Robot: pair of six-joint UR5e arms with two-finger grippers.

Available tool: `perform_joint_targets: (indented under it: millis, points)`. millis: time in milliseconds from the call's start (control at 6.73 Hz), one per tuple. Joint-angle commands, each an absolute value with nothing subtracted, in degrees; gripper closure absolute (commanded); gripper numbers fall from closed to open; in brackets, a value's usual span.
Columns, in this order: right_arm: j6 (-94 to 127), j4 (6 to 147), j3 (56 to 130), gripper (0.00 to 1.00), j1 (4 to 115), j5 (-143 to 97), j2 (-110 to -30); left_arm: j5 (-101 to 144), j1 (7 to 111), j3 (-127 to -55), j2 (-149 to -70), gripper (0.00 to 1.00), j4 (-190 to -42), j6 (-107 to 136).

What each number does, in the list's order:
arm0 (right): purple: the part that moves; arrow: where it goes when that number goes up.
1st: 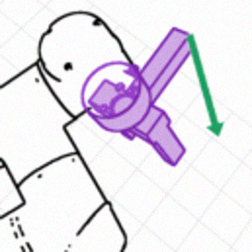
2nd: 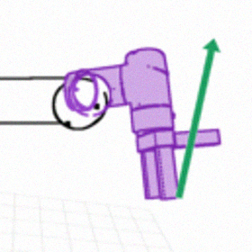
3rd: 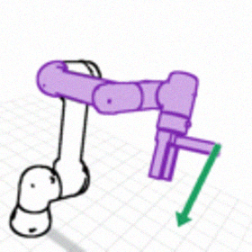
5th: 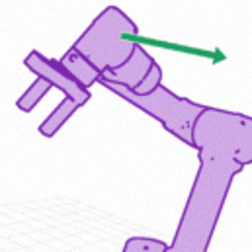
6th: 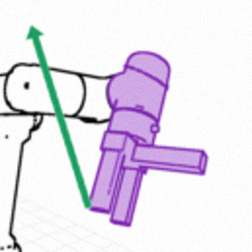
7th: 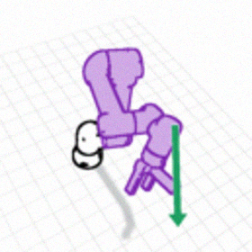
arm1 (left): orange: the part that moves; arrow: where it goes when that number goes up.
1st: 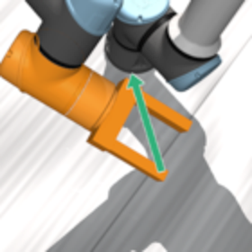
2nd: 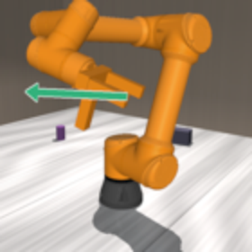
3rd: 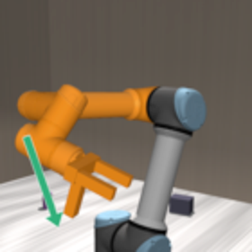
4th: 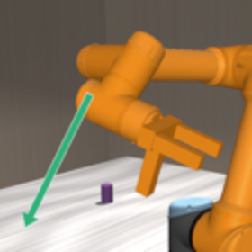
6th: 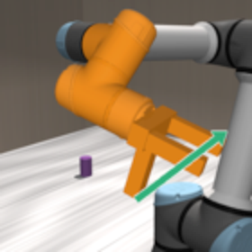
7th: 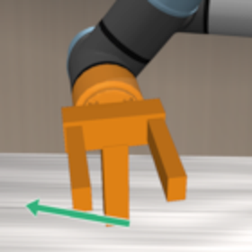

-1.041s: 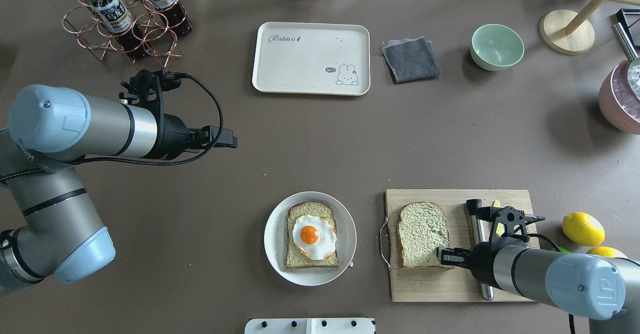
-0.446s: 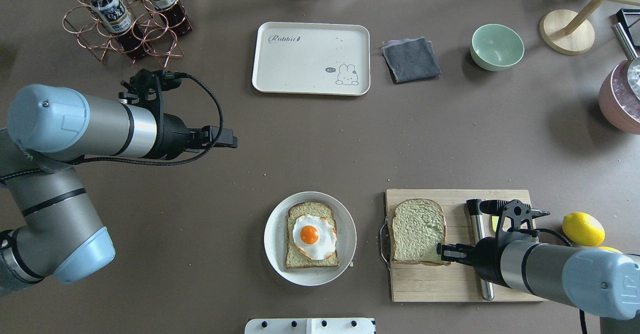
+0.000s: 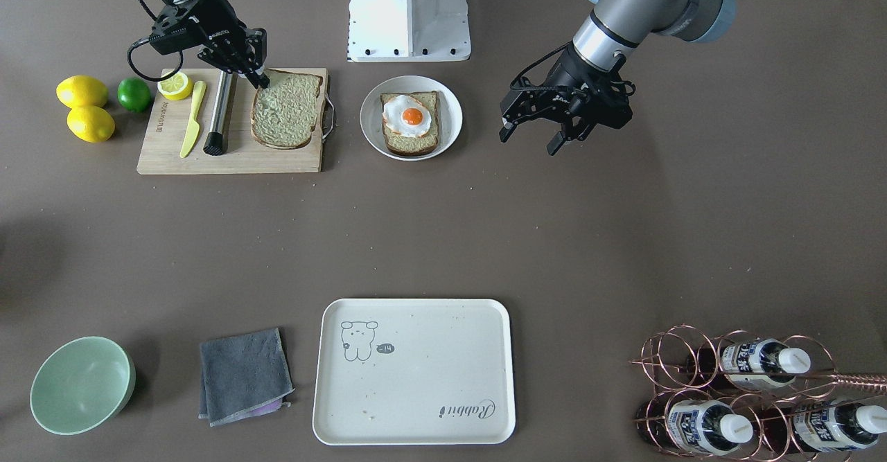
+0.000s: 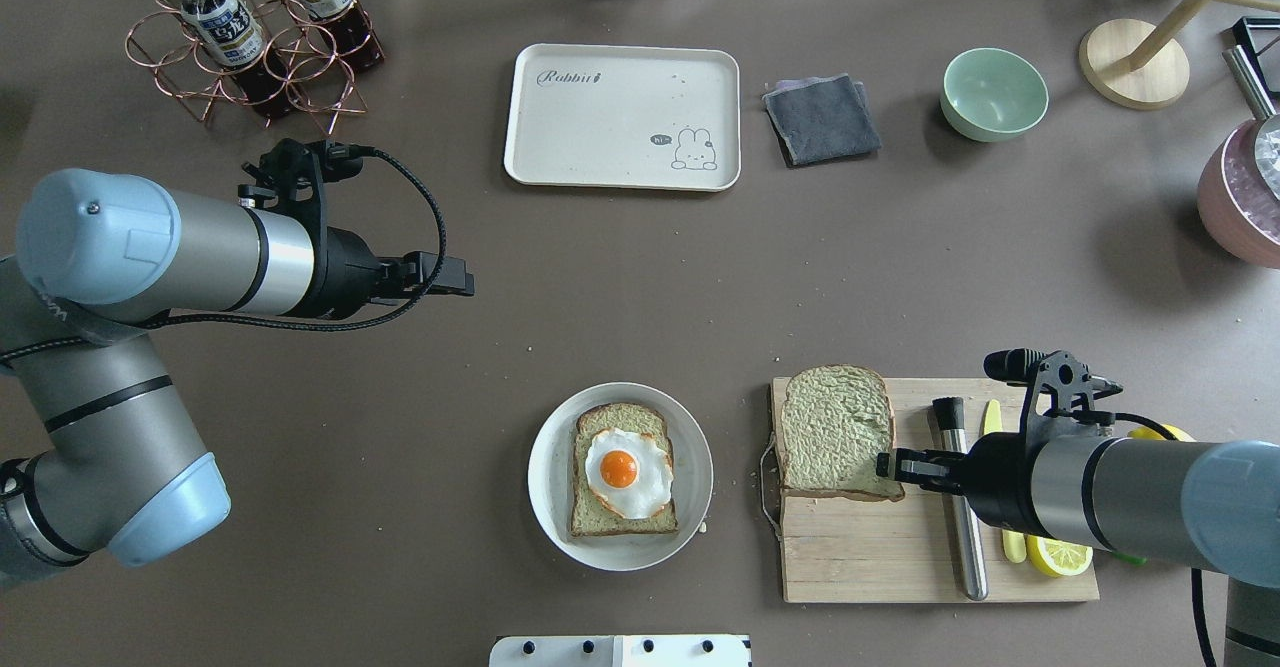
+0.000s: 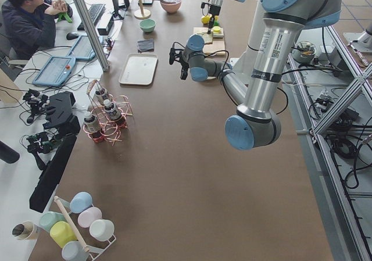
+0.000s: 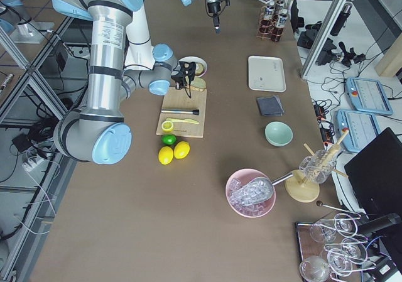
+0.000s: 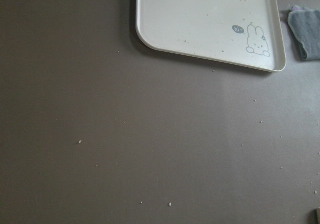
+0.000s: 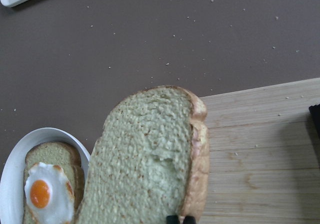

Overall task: Make sandwich and place on tray
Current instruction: 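Carry the bread slice over the egg toast and lay it on top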

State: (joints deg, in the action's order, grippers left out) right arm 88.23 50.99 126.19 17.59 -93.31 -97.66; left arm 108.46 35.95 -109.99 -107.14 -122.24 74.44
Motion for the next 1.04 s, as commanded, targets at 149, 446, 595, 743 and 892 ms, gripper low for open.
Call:
perform_joint_targets:
  millis: [149,446,595,743,892]
  points:
    - [88.33,61.92,124.46,1.00,14.00,-91.69,-83.64,108.54,35.95,-109.60,-107.05,0.03,-122.26,74.44]
    - [88.24,63.45,118.86,1.00,7.76,-84.50,-75.71,108.54,35.95,-109.86,-107.14,0.03,-122.26,74.62]
    - [88.07,63.46,115.17,1.00,5.73,-81.50,-72.28,108.54,35.95,-109.86,-107.14,0.03,-122.26,74.71]
    - [88.07,63.46,113.66,1.00,5.19,-81.04,-70.94,108.46,35.95,-109.78,-107.14,0.03,-122.26,74.71]
    - [88.07,63.37,112.60,1.00,4.92,-80.51,-69.71,108.46,35.95,-109.78,-107.14,0.03,-122.26,74.71]
